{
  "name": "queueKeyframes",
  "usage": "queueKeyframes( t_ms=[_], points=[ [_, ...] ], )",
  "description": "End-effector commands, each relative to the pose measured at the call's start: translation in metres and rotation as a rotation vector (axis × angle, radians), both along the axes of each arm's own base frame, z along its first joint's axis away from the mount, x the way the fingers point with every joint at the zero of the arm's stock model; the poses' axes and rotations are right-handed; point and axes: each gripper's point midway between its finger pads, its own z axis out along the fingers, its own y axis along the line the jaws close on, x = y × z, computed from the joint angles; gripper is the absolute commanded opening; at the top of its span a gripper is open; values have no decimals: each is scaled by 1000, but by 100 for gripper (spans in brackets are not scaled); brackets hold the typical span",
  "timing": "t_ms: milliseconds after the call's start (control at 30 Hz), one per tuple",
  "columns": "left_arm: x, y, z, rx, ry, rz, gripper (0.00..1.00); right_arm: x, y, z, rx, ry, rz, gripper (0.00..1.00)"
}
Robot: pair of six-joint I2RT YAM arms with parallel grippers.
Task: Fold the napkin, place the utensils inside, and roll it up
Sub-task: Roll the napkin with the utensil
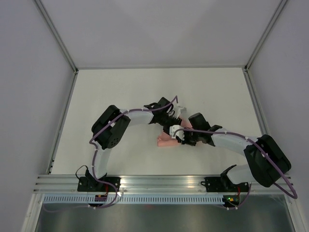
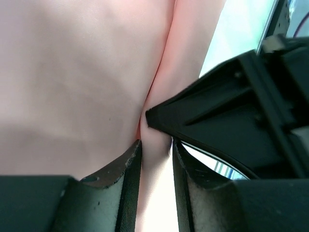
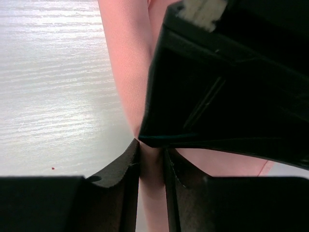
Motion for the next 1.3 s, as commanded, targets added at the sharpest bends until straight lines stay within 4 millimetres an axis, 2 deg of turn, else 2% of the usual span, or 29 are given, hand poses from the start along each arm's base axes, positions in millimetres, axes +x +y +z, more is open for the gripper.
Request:
queueKeyframes(
  t_ms=[0, 33, 67, 100, 167, 200, 267, 300, 333, 367, 400, 433, 467, 500, 533, 600, 633, 700, 733, 767, 800, 833, 900, 933, 1067, 1133, 1167, 1200, 1267],
  points=[
    [27, 0, 54, -56, -96, 130, 37, -28, -13, -19, -48, 177, 41, 10],
    [28, 3, 58, -59, -98, 145, 37, -25, -11, -14, -32, 189, 50, 10],
    [30, 2, 65, -72, -110, 169, 37, -36, -12, -17, -28, 261, 68, 10],
    [35, 6, 76, -75, -151, 204, 37, -35, -15, -17, -19, 279, 82, 10],
    [36, 15, 76, -52, -171, 268, 36, -42, -15, -16, -5, 370, 107, 10],
    [45, 18, 79, -55, -223, 315, 36, -41, -17, -16, 3, 401, 103, 10],
    [43, 33, 85, -64, -273, 383, 36, -45, -20, -17, -1, 476, 135, 10],
    [55, 33, 100, -122, -357, 430, 36, -45, -20, -16, 16, 507, 136, 10],
    [48, 46, 96, -119, -379, 463, 36, -43, -19, -12, 18, 526, 159, 10],
    [48, 51, 98, -135, -413, 488, 36, -46, -21, -18, 12, 576, 160, 10],
    [59, 55, 108, -176, -488, 545, 36, -45, -21, -18, 21, 600, 164, 10],
    [50, 68, 90, -148, -493, 560, 36, -45, -22, -19, 21, 623, 166, 10],
    [49, 71, 99, -183, -540, 574, 37, -44, -22, -21, 17, 656, 178, 10],
    [52, 78, 97, -175, -575, 617, 37, -44, -22, -19, 28, 679, 181, 10],
    [43, 81, 90, -191, -605, 617, 38, -36, -20, -17, 35, 679, 180, 10],
    [40, 87, 85, -174, -703, 629, 38, -36, -22, -21, 21, 725, 165, 10],
    [26, 81, 80, -184, -742, 596, 38, -32, -22, -21, 16, 722, 165, 11],
    [25, 82, 73, -115, -879, 574, 38, -32, -23, -25, 4, 751, 155, 11],
    [9, 70, 71, -115, -920, 518, 38, -29, -23, -25, -5, 749, 150, 11],
    [12, 69, 73, -80, -1020, 504, 38, -28, -23, -28, -11, 761, 141, 11],
    [7, 64, 66, -57, -1055, 471, 38, -27, -24, -30, -19, 765, 133, 11],
    [-8, 50, 66, -64, -1109, 403, 39, -26, -24, -30, -22, 767, 128, 11],
    [-11, 38, 65, -39, -1219, 340, 40, -25, -26, -36, -36, 771, 116, 11],
    [-22, 28, 66, -45, -1268, 278, 40, -26, -26, -37, -42, 775, 110, 11],
    [-36, 5, 55, -11, -1366, 151, 42, -27, -28, -43, -61, 789, 99, 11],
    [-42, -7, 57, -17, -1414, 126, 46, -26, -29, -43, -63, 794, 94, 11],
    [-43, -9, 47, 13, -1443, 79, 47, -26, -29, -44, -64, 798, 90, 11],
    [-43, -14, 50, 12, -1463, 81, 48, -26, -29, -44, -69, 795, 91, 11],
    [-46, -18, 38, 36, -1482, 24, 49, -25, -30, -45, -73, 802, 83, 11]
  ],
)
